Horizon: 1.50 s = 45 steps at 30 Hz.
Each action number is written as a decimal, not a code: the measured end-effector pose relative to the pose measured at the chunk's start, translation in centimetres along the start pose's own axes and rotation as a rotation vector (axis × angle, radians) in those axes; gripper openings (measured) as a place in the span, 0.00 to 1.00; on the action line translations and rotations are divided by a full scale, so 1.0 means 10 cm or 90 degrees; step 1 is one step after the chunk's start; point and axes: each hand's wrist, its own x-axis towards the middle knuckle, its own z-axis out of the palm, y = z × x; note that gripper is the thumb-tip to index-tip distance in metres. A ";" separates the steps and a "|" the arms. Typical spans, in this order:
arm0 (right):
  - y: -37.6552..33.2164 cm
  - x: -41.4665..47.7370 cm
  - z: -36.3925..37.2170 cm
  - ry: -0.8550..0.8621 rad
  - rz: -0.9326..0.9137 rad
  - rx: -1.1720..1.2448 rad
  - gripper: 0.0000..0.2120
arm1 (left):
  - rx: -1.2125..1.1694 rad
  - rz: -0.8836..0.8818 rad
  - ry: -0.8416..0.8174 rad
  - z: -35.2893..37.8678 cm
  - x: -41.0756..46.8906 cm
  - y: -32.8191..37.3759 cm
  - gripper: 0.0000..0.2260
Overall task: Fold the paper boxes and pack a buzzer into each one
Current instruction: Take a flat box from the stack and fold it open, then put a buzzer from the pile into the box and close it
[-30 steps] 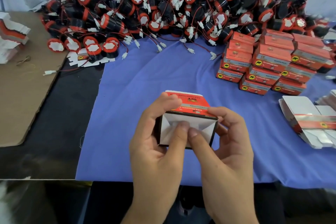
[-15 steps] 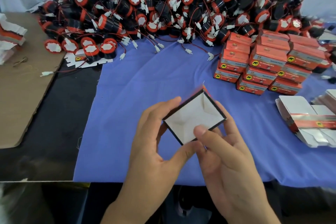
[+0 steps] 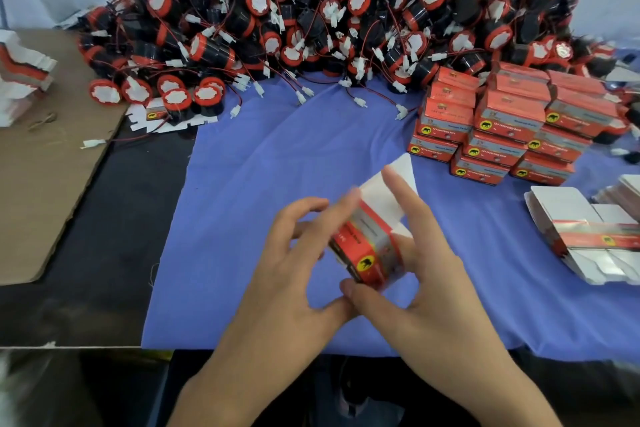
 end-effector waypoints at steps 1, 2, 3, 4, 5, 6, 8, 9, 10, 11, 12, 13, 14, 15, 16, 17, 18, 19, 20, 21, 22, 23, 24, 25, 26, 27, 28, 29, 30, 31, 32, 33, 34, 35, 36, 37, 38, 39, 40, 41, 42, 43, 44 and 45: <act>-0.01 0.01 0.01 -0.003 -0.020 -0.072 0.52 | -0.001 0.014 0.004 0.01 0.01 -0.03 0.40; -0.03 0.01 0.01 0.014 -0.046 -0.142 0.52 | -0.031 0.008 0.019 0.03 0.00 -0.06 0.38; -0.02 0.01 0.02 0.045 -0.075 -0.189 0.51 | -0.076 -0.011 0.045 0.06 -0.01 -0.08 0.37; 0.00 0.00 0.03 0.090 -0.093 -0.192 0.50 | -0.132 -0.039 0.076 0.08 -0.02 -0.11 0.36; 0.02 0.00 0.03 0.143 -0.090 -0.154 0.48 | -0.197 -0.068 0.106 0.10 -0.04 -0.14 0.35; 0.06 -0.01 0.05 0.189 -0.066 -0.086 0.46 | -0.267 -0.088 0.129 0.13 -0.05 -0.17 0.35; 0.16 0.01 0.12 0.200 0.012 0.120 0.39 | -0.375 -0.098 0.145 0.19 -0.04 -0.22 0.34; 0.24 0.01 0.15 0.182 0.045 0.204 0.34 | -0.401 -0.101 0.141 0.22 -0.03 -0.25 0.31; 0.31 0.02 0.18 0.171 0.056 0.219 0.27 | -0.400 -0.110 0.133 0.23 -0.02 -0.29 0.28; 0.39 0.04 0.21 0.173 0.054 0.178 0.21 | -0.362 -0.125 0.124 0.24 -0.02 -0.35 0.24; 0.48 0.06 0.23 0.178 0.057 0.132 0.18 | -0.275 -0.145 0.117 0.24 0.00 -0.43 0.21; 0.56 0.07 0.25 0.184 0.066 0.097 0.18 | -0.147 -0.166 0.108 0.24 0.00 -0.51 0.18; 0.65 0.07 0.26 0.191 0.085 0.068 0.17 | -0.023 -0.180 0.097 0.24 0.01 -0.59 0.15; 0.74 0.07 0.27 0.195 0.107 0.050 0.17 | 0.058 -0.182 0.089 0.26 0.00 -0.65 0.13; 0.81 0.07 0.29 0.198 0.125 0.042 0.16 | 0.095 -0.177 0.091 0.29 -0.02 -0.69 0.12; 0.86 0.05 0.30 0.199 0.137 0.043 0.16 | 0.107 -0.173 0.099 0.32 -0.04 -0.71 0.12; 0.92 0.04 0.31 0.199 0.144 0.046 0.15 | 0.112 -0.175 0.109 0.35 -0.06 -0.72 0.12; 0.96 0.03 0.31 0.196 0.147 0.050 0.15 | 0.112 -0.181 0.117 0.36 -0.08 -0.71 0.12; 0.98 0.03 0.31 0.188 0.146 0.049 0.14 | 0.111 -0.187 0.123 0.37 -0.08 -0.71 0.13; 0.99 0.02 0.32 0.179 0.145 0.052 0.14 | 0.113 -0.191 0.125 0.37 -0.09 -0.69 0.13; 1.00 0.01 0.31 0.171 0.146 0.062 0.13 | 0.114 -0.196 0.122 0.36 -0.09 -0.66 0.14; 1.01 -0.01 0.29 0.165 0.148 0.081 0.12 | 0.106 -0.205 0.114 0.34 -0.11 -0.64 0.15; 1.03 -0.03 0.27 0.155 0.152 0.109 0.11 | 0.087 -0.219 0.101 0.31 -0.11 -0.62 0.16; 1.04 -0.04 0.23 0.151 0.155 0.130 0.10 | 0.062 -0.238 0.079 0.26 -0.11 -0.63 0.16; 1.04 -0.03 0.19 0.160 0.161 0.131 0.14 | 0.039 -0.258 0.047 0.19 -0.10 -0.63 0.17; 1.04 -0.01 0.14 0.170 0.177 0.143 0.18 | 0.018 -0.277 0.015 0.11 -0.08 -0.63 0.17; 1.06 0.04 0.09 0.188 0.209 0.188 0.23 | -0.005 -0.294 -0.003 0.03 -0.04 -0.64 0.18; 1.05 0.11 0.02 0.204 0.259 0.271 0.28 | -0.034 -0.307 0.000 -0.06 0.01 -0.65 0.18; 1.05 0.19 -0.04 0.203 0.306 0.366 0.32 | -0.066 -0.311 0.015 -0.13 0.08 -0.66 0.17; 1.04 0.28 -0.10 0.197 0.331 0.444 0.34 | -0.101 -0.307 0.036 -0.19 0.15 -0.68 0.16; 1.04 0.39 -0.16 0.183 0.335 0.484 0.35 | -0.135 -0.302 0.056 -0.24 0.24 -0.69 0.15; 1.03 0.51 -0.19 0.167 0.330 0.500 0.35 | -0.175 -0.304 0.073 -0.26 0.35 -0.69 0.14; 1.01 0.66 -0.21 0.145 0.322 0.504 0.35 | -0.218 -0.311 0.087 -0.28 0.48 -0.70 0.13; 1.00 0.82 -0.20 0.121 0.321 0.501 0.34 | -0.254 -0.321 0.100 -0.28 0.63 -0.71 0.13; 0.99 1.00 -0.18 0.097 0.321 0.489 0.32 | -0.283 -0.332 0.116 -0.26 0.79 -0.73 0.13; 0.99 1.20 -0.14 0.073 0.322 0.483 0.30 | -0.304 -0.342 0.133 -0.24 0.96 -0.78 0.13; 0.98 1.41 -0.09 0.048 0.324 0.478 0.28 | -0.322 -0.352 0.152 -0.21 1.15 -0.83 0.12; 0.97 1.63 -0.03 0.023 0.323 0.470 0.27 | -0.336 -0.358 0.171 -0.17 1.33 -0.89 0.12; 0.96 1.85 0.05 -0.003 0.316 0.460 0.24 | -0.344 -0.363 0.188 -0.14 1.52 -0.96 0.12; 0.95 2.06 0.14 -0.026 0.308 0.448 0.22 | -0.346 -0.367 0.203 -0.10 1.71 -1.04 0.12; 0.94 2.27 0.24 -0.047 0.303 0.437 0.19 | -0.343 -0.374 0.219 -0.08 1.91 -1.12 0.14; 0.94 2.49 0.33 -0.061 0.301 0.416 0.16 | -0.339 -0.385 0.237 -0.07 2.10 -1.20 0.16; 0.97 2.71 0.43 -0.066 0.294 0.386 0.15 | -0.333 -0.392 0.259 -0.07 2.29 -1.27 0.17; 0.99 2.94 0.54 -0.066 0.278 0.345 0.17 | -0.322 -0.396 0.281 -0.09 2.47 -1.35 0.18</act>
